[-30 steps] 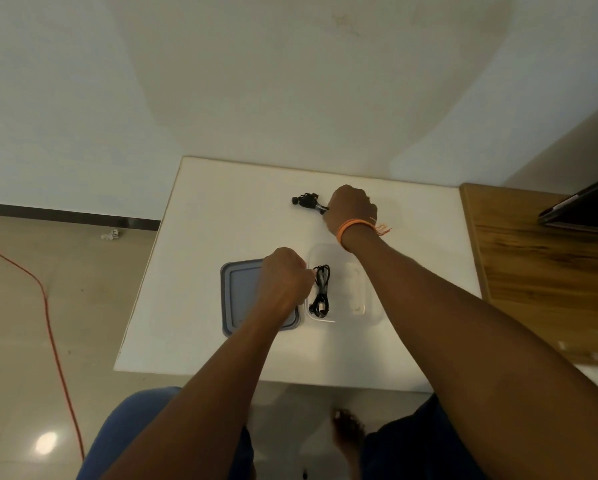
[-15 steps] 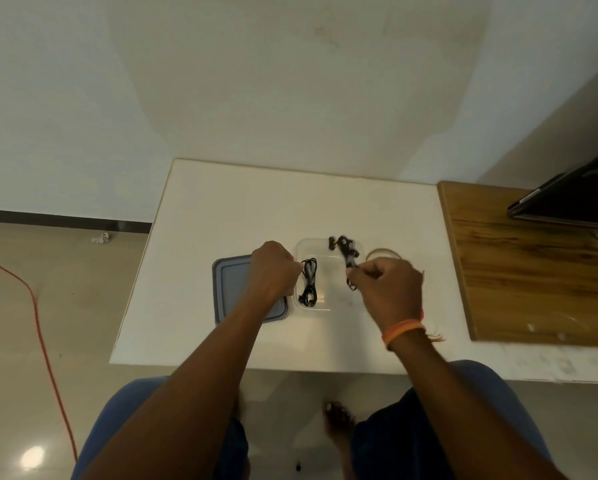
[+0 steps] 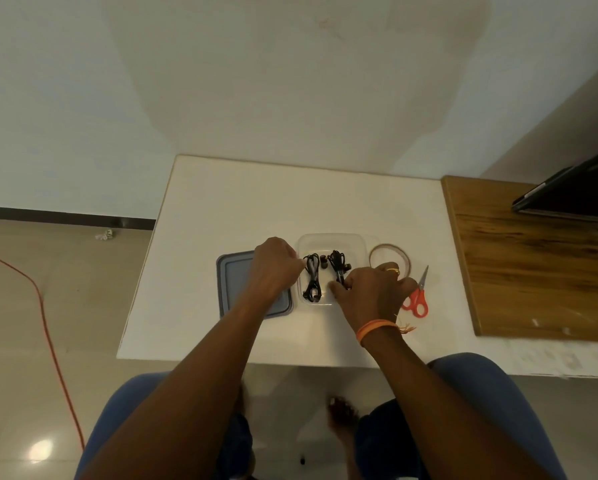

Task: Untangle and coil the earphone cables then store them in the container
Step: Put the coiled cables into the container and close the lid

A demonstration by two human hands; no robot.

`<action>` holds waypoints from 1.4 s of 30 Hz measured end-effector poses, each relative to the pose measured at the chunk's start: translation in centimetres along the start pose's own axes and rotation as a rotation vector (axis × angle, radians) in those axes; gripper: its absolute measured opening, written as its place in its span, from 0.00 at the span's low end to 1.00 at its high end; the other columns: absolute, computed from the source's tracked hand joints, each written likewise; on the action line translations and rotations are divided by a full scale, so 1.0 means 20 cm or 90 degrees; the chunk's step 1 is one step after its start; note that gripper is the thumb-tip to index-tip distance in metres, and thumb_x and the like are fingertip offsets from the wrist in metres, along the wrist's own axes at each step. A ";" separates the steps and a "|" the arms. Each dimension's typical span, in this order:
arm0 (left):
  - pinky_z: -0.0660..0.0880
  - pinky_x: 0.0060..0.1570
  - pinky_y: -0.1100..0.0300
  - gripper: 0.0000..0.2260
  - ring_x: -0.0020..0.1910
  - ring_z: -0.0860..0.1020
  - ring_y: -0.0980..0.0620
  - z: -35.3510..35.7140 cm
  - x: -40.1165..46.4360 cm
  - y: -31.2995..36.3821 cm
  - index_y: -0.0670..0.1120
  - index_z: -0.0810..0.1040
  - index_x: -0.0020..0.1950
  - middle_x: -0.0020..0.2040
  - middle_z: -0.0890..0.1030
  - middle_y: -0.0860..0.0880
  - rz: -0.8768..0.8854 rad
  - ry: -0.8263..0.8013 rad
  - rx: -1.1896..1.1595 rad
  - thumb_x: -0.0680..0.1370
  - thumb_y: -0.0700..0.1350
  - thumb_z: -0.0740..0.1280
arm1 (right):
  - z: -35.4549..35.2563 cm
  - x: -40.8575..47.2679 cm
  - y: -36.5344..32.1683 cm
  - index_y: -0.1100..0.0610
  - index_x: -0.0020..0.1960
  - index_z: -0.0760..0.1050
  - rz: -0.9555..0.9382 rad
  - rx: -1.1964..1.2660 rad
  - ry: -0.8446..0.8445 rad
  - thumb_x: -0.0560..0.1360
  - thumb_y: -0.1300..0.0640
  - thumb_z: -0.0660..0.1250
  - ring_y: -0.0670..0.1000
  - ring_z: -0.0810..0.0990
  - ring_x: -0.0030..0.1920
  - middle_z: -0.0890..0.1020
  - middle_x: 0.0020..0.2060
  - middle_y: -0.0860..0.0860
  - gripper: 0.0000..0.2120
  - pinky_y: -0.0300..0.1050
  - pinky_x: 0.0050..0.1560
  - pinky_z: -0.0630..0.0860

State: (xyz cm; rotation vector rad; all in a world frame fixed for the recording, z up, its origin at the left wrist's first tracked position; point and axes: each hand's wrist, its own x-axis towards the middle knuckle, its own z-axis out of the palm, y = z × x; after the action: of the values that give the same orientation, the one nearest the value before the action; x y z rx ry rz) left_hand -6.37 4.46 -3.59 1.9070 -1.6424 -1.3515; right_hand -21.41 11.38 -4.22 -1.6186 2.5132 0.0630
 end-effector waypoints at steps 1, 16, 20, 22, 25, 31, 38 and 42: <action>0.81 0.42 0.46 0.08 0.31 0.77 0.47 -0.01 0.00 0.00 0.39 0.80 0.38 0.32 0.78 0.41 0.015 -0.003 0.033 0.73 0.43 0.73 | -0.01 0.01 0.00 0.51 0.34 0.79 -0.009 -0.020 -0.009 0.72 0.32 0.63 0.54 0.74 0.51 0.73 0.30 0.48 0.23 0.53 0.52 0.62; 0.68 0.59 0.44 0.27 0.61 0.71 0.41 -0.21 0.03 -0.19 0.43 0.71 0.61 0.59 0.73 0.43 -0.032 0.056 0.471 0.70 0.56 0.76 | -0.07 0.06 0.09 0.54 0.31 0.77 -0.014 0.292 0.146 0.76 0.44 0.64 0.52 0.76 0.33 0.78 0.26 0.49 0.20 0.48 0.46 0.69; 0.73 0.55 0.49 0.20 0.52 0.77 0.43 -0.36 0.03 -0.22 0.46 0.74 0.45 0.50 0.79 0.45 -0.122 0.002 0.362 0.66 0.56 0.79 | -0.07 0.07 0.11 0.52 0.35 0.79 -0.058 0.332 0.186 0.76 0.47 0.67 0.49 0.77 0.34 0.80 0.30 0.46 0.13 0.51 0.45 0.75; 0.73 0.42 0.56 0.17 0.45 0.78 0.46 -0.44 0.00 -0.19 0.46 0.75 0.40 0.42 0.79 0.47 -0.053 0.053 0.253 0.67 0.53 0.79 | -0.07 0.07 0.12 0.53 0.35 0.79 -0.079 0.387 0.213 0.75 0.49 0.68 0.48 0.77 0.35 0.80 0.31 0.46 0.12 0.48 0.43 0.75; 0.68 0.31 0.60 0.12 0.34 0.75 0.52 -0.45 -0.13 -0.03 0.44 0.76 0.39 0.34 0.76 0.52 0.107 0.262 0.070 0.70 0.49 0.76 | -0.12 0.07 0.09 0.57 0.34 0.79 -0.049 0.568 0.161 0.75 0.49 0.70 0.49 0.78 0.32 0.80 0.29 0.48 0.16 0.42 0.37 0.73; 0.68 0.35 0.53 0.10 0.35 0.72 0.45 -0.17 -0.22 0.14 0.44 0.74 0.38 0.36 0.76 0.46 0.532 0.366 0.241 0.67 0.36 0.74 | -0.23 0.12 0.04 0.64 0.54 0.79 0.137 1.077 -0.262 0.73 0.40 0.67 0.58 0.84 0.41 0.85 0.44 0.61 0.26 0.52 0.45 0.82; 0.63 0.43 0.55 0.17 0.46 0.72 0.49 0.10 -0.26 0.08 0.48 0.76 0.43 0.45 0.76 0.51 0.611 0.195 0.330 0.65 0.57 0.76 | -0.16 0.19 0.19 0.66 0.52 0.80 0.182 1.021 -0.202 0.73 0.64 0.71 0.56 0.81 0.45 0.83 0.44 0.58 0.09 0.46 0.39 0.79; 0.70 0.54 0.54 0.25 0.55 0.73 0.53 0.08 -0.22 0.02 0.53 0.77 0.57 0.55 0.77 0.53 0.267 0.207 0.086 0.69 0.69 0.66 | -0.10 0.19 0.23 0.62 0.39 0.80 0.196 0.874 -0.138 0.69 0.64 0.75 0.55 0.79 0.41 0.82 0.38 0.55 0.04 0.51 0.42 0.80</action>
State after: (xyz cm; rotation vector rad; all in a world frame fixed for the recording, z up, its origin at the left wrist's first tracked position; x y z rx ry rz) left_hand -7.54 8.74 -2.14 1.6168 -1.8581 -0.7432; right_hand -27.39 9.63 -3.02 -0.5872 1.7504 -1.0938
